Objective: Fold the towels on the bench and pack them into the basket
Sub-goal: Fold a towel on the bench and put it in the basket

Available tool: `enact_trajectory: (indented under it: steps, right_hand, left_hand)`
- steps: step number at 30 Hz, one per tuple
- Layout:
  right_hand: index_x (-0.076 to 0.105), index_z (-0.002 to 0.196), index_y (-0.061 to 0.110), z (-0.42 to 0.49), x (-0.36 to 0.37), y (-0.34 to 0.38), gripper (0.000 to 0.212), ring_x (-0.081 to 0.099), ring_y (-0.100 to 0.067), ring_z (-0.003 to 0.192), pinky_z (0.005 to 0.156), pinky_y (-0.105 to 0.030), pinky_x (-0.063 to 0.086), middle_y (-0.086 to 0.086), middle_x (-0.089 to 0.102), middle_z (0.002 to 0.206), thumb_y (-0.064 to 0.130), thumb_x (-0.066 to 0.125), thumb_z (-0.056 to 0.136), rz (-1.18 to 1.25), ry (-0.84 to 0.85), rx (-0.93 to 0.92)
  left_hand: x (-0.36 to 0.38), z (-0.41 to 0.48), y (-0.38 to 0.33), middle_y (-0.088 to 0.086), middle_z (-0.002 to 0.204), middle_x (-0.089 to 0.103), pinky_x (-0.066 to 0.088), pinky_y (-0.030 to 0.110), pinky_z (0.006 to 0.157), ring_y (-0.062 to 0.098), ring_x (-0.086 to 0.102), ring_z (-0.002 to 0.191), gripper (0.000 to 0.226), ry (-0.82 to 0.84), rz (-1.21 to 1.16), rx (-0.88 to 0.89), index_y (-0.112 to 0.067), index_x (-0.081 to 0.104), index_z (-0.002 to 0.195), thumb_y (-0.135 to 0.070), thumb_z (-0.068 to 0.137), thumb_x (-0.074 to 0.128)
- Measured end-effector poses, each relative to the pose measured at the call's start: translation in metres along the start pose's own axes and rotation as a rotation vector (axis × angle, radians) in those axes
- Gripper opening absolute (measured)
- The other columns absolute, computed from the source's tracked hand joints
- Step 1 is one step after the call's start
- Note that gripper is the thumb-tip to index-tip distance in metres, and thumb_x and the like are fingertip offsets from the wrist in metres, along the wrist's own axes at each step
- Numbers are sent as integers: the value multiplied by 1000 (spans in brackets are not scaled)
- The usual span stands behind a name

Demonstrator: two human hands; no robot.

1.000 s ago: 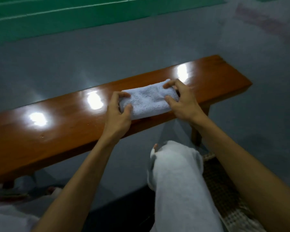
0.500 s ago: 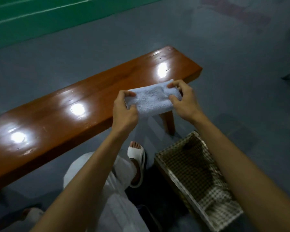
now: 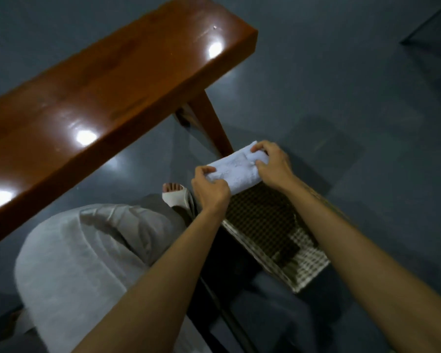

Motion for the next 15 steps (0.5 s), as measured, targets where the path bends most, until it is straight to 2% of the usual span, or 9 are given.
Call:
enact_trajectory:
  steps: [4,8,11,13,15]
  right_hand:
    - [63,116,23,-7,29,-36,33,58,-26,115,101,-39,48,-6,59,127,7,58,88,-44,8,-41]
    - [62,116,23,-2,54,-75,31,59,-29,104,87,-41,52,-7,59,117,8,60,89,-130,30,-50]
    - [60,128,16,7,74,-110,38,59,-32,111,91,-42,53,-10,59,121,7,58,91,-155,93,50]
    - [55,140,12,15,91,-133,50,57,-37,121,99,-44,51,-15,59,132,8,59,90,-168,153,142]
    - [55,141,10,25,106,-151,53,58,-38,122,99,-44,53,-18,61,134,9,62,88,-155,218,220]
  left_hand:
    - [21,-6,39,12,117,59,46,33,91,26,56,105,34,-12,77,-57,-17,57,102,8,81,49]
    - [45,-3,71,15,126,60,47,38,99,31,57,115,34,23,113,-96,-13,61,111,5,83,55]
    - [66,5,100,15,135,59,47,35,102,31,56,125,38,35,114,-201,-7,62,127,1,91,56]
    - [82,12,115,17,136,58,47,40,105,34,55,128,38,50,133,-254,-5,60,131,0,93,57]
    - [99,21,131,19,142,55,44,40,109,36,51,133,39,83,110,-353,-2,56,138,-3,99,55]
Point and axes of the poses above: each hand's wrist, its own z-axis towards the middle knuckle, its own x-axis out of the palm, y = z × x, the point moved 8 cm from there along z, towards the middle knuckle
